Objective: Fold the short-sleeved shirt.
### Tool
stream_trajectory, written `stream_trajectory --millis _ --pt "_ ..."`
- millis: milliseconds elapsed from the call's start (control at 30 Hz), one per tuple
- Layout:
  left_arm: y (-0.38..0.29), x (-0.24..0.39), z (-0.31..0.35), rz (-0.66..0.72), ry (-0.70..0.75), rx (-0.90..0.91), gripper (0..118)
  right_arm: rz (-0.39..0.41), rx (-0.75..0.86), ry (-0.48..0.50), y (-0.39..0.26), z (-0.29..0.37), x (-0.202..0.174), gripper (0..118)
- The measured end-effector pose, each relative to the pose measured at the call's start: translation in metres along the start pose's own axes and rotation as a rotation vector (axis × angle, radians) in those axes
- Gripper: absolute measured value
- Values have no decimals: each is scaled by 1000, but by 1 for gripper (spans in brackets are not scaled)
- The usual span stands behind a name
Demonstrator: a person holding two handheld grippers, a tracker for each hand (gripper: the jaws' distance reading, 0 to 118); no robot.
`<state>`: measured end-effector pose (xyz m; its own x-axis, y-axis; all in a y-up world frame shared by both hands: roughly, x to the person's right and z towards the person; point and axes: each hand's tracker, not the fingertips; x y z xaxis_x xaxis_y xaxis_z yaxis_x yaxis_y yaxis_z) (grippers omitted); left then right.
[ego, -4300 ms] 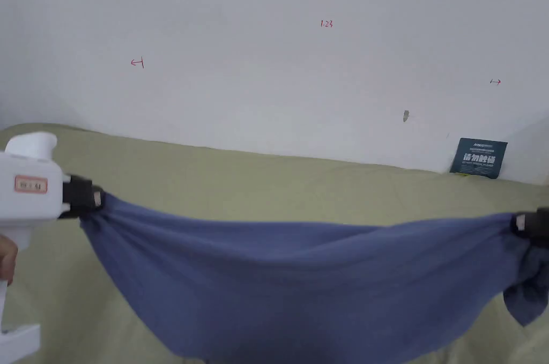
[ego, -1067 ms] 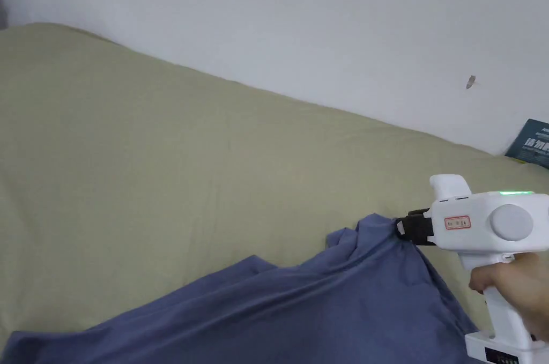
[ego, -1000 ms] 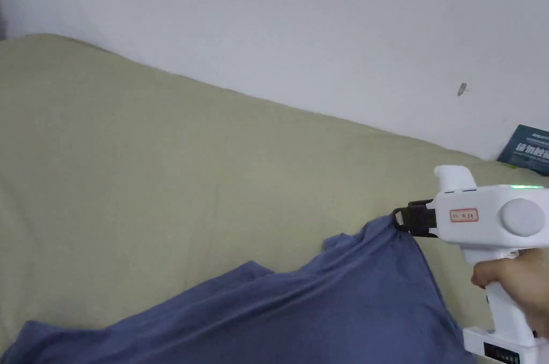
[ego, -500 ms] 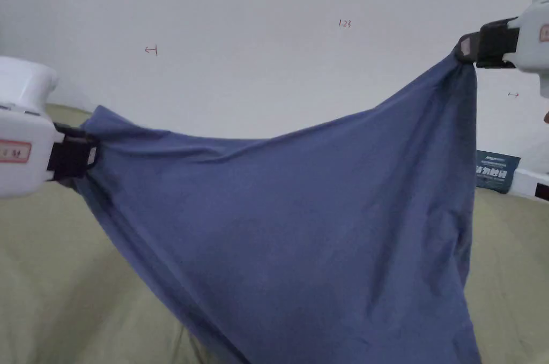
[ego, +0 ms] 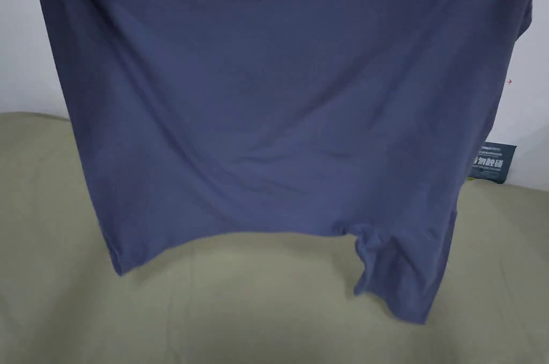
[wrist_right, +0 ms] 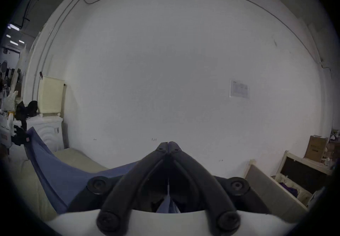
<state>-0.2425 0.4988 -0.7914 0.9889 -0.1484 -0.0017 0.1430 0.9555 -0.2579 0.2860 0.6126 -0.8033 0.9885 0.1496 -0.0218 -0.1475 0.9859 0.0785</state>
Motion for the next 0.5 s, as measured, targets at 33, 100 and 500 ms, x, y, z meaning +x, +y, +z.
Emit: stream_trajectory --millis 33,100,500 --pt "6 -1 -7 -3 3 10 3 5 5 -5 4 -3 0 0" --pt "15 -1 -18 -19 28 31 3 7 22 -4 6 -3 1 0" --pt "-36 7 -37 -30 2 4 3 -38 -40 73 -74 15 -2 0"
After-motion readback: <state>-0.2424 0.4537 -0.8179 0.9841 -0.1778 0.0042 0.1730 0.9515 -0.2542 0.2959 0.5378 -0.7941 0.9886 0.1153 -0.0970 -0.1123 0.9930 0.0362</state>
